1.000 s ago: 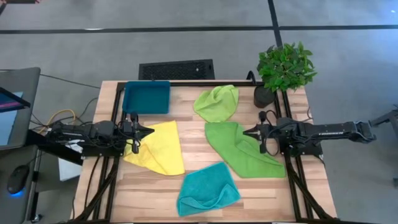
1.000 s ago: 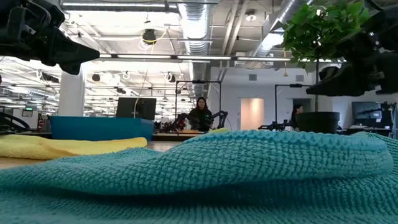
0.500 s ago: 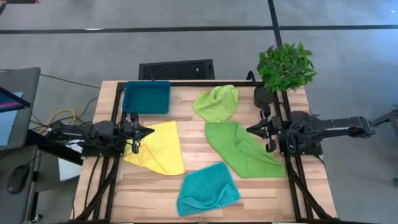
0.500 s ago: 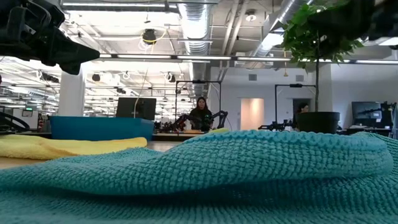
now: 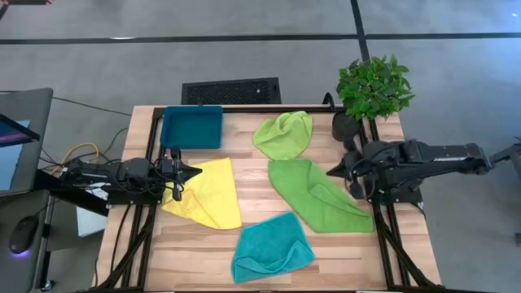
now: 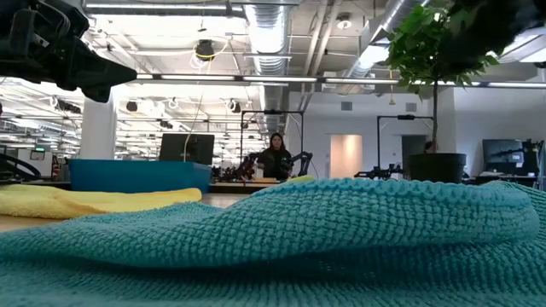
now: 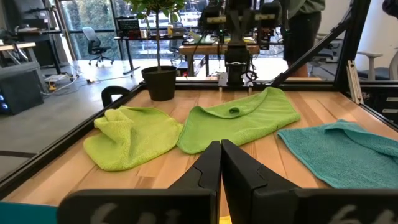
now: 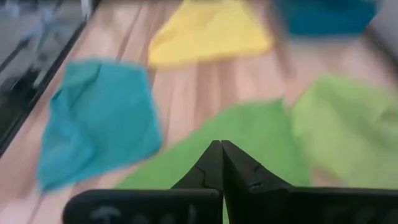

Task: Fold microfiber towels
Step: Fold the green towel

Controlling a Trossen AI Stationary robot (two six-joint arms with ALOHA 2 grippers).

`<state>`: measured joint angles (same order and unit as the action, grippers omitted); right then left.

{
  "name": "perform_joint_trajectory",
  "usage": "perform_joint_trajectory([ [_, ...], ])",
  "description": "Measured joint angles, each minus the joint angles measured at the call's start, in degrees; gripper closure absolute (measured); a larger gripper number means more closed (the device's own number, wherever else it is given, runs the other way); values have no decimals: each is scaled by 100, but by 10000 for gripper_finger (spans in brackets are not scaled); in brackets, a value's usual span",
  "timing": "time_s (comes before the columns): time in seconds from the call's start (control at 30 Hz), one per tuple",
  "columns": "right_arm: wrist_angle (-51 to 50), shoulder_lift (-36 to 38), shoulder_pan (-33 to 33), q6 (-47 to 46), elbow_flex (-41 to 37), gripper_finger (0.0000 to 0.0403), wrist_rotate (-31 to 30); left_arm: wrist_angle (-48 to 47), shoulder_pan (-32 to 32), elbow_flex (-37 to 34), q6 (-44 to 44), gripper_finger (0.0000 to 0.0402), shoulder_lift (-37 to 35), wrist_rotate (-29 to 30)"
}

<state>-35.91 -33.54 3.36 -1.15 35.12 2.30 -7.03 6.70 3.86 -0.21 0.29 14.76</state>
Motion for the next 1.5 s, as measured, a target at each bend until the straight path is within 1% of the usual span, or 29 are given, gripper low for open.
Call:
perform_joint_trajectory([
  [0.07,-257,-228,2,-158,76,395,181,0,0,0,0,401,-2,0],
  [0.13,-249,-470,2,-191,91,397,209,0,0,0,0,401,-1,0],
  [0.23,-112,-748,0,-229,91,382,211,0,0,0,0,401,-2,0],
  [0.37,-188,-1123,0,-232,86,330,206,0,0,0,0,401,-2,0],
  [0.53,-122,-1657,0,-347,91,254,209,2,0,0,0,401,-2,0],
  [0.63,-135,-2062,0,-103,91,216,212,2,0,0,0,401,-2,0],
  [0.73,-128,-2467,0,331,91,196,213,2,0,0,0,401,0,0],
  [0.87,19,-3026,-44,716,91,192,215,1,1,0,0,401,-2,0],
  [1.1,535,-3816,-373,1067,91,206,217,2,0,0,0,401,0,0],
  [1.3,512,-4308,-724,1450,91,219,231,2,0,0,0,401,0,0],
  [1.5,476,-4566,-815,1526,91,234,351,2,0,0,0,401,0,0],
])
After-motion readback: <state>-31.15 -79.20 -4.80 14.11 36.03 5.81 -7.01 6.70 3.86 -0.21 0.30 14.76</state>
